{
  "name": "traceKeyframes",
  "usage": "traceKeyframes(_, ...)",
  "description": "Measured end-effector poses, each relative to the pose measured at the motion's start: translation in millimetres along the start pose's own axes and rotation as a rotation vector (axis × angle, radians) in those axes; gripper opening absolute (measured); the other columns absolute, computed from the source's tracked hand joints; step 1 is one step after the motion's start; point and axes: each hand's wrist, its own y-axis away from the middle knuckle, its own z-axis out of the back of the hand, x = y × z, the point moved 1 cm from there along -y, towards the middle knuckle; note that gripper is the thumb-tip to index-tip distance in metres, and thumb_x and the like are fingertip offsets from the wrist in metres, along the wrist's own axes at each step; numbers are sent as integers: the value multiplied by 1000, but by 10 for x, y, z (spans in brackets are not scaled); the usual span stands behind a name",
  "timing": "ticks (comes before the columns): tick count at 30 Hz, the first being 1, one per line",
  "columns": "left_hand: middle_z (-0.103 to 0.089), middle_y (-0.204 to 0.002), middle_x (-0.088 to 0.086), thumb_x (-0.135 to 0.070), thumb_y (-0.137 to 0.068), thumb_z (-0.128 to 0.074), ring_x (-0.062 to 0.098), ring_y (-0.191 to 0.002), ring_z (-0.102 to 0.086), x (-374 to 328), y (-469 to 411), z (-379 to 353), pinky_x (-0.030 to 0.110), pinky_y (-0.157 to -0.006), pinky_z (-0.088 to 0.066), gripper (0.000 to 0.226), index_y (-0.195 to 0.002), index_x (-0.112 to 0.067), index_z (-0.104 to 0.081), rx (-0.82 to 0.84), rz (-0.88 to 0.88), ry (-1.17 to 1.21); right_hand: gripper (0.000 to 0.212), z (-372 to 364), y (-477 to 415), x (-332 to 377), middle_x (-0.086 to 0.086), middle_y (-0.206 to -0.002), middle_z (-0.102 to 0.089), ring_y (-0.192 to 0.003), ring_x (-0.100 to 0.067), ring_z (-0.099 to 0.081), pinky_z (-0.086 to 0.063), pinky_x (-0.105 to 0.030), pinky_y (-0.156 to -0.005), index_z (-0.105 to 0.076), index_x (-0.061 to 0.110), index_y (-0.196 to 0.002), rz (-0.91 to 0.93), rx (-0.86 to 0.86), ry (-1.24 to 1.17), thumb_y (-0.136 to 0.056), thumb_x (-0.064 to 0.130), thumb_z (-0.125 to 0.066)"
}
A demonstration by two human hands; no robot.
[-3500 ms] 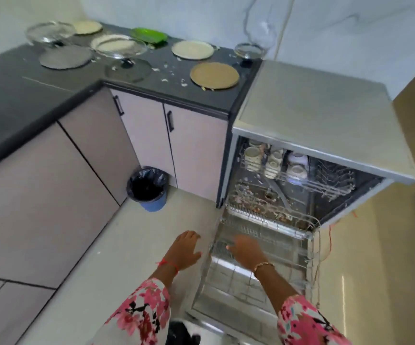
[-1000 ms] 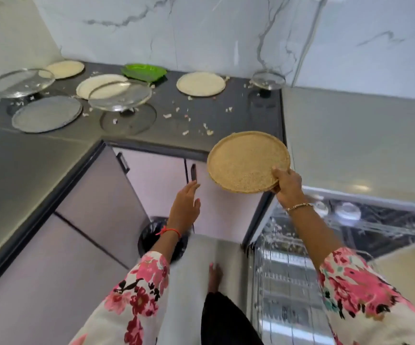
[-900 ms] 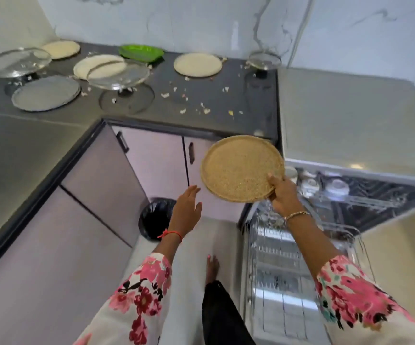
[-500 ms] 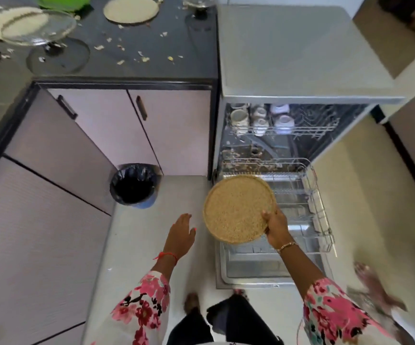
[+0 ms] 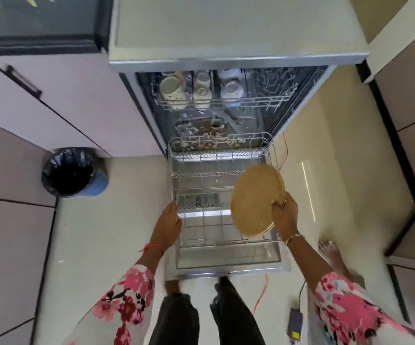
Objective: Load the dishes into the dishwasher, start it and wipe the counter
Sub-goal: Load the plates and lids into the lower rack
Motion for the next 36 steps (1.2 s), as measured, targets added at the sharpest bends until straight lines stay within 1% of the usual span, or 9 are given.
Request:
traceKeyframes(4,-30,-148,18,-4,-93,-46,30,-139,-28,18,-547,-295,25,-111,-16,47,-138,0,-36,-20,-8,-41,16,-107,-818,27,-19,-88,-60,-79,-22,-50,-39,-17,-56,-57,-11,-94,158,8,141,-83,-13,-45)
traceKeyframes(9,-32,-146,19,-1,-91,-48,32,-137,-30,379,-1291,-651,35,-113,-23,45,-136,-1,-40,-54,6,-65,20,-557,-1624,-104,-23,-95,-63,-81,-28,-56,-47,-30,-68,-55,-11,-106,337,35,269,-89,-6,-45)
traceKeyframes(13,-34,-145,20,1,-91,-48,33,-136,-31,718,-1804,-832,32,-111,-22,46,-136,1,-39,-107,38,-79,21,-969,-2098,-268,-22,-95,-63,-79,-27,-56,-54,-39,-70,-53,-8,-110,426,71,300,-94,3,-45)
traceKeyframes(19,-16,-152,24,5,-87,-50,37,-142,-13,1183,-2394,-1007,42,-115,-15,59,-142,4,-26,-142,90,-123,31,-1394,-2595,-372,-11,-90,-58,-75,-19,-53,-44,-22,-62,-46,-6,-125,508,102,414,-97,6,-41)
traceKeyframes(22,-2,-152,28,20,-79,-44,39,-143,-2,1324,-2553,-1063,45,-117,-13,73,-143,8,-11,-171,164,-119,32,-1542,-2778,-393,-6,-84,-52,-71,-19,-52,-48,-28,-60,-44,-9,-125,517,99,474,-96,3,-40)
traceKeyframes(25,9,-153,25,30,-72,-36,35,-143,6,1407,-2616,-1105,39,-118,-7,84,-143,8,4,-108,286,-9,27,-1646,-2856,-455,-7,-84,-52,-72,-18,-52,-52,-29,-60,-46,-8,-120,491,156,494,-96,2,-40)
traceKeyframes(27,9,-154,22,31,-73,-29,31,-144,6,1438,-2615,-1130,35,-118,-4,84,-144,5,7,-87,311,29,28,-1711,-2864,-547,-9,-88,-52,-76,-17,-51,-46,-13,-56,-45,-8,-122,481,185,516,-96,1,-39)
traceKeyframes(29,9,-155,20,32,-72,-25,29,-144,5,1464,-2590,-1146,32,-117,-2,85,-144,3,7,-110,295,19,30,-1763,-2875,-623,-16,-96,-58,-80,-19,-53,-42,-9,-58,-44,-9,-124,472,170,514,-96,1,-39)
traceKeyframes(36,9,-155,16,34,-70,-30,26,-144,5,1449,-2530,-1069,25,-113,-1,90,-145,1,8,-94,260,-9,44,-1796,-2976,-602,-23,-112,-60,-99,-37,-61,-52,-35,-74,-34,0,-136,408,189,500,-95,5,-48)
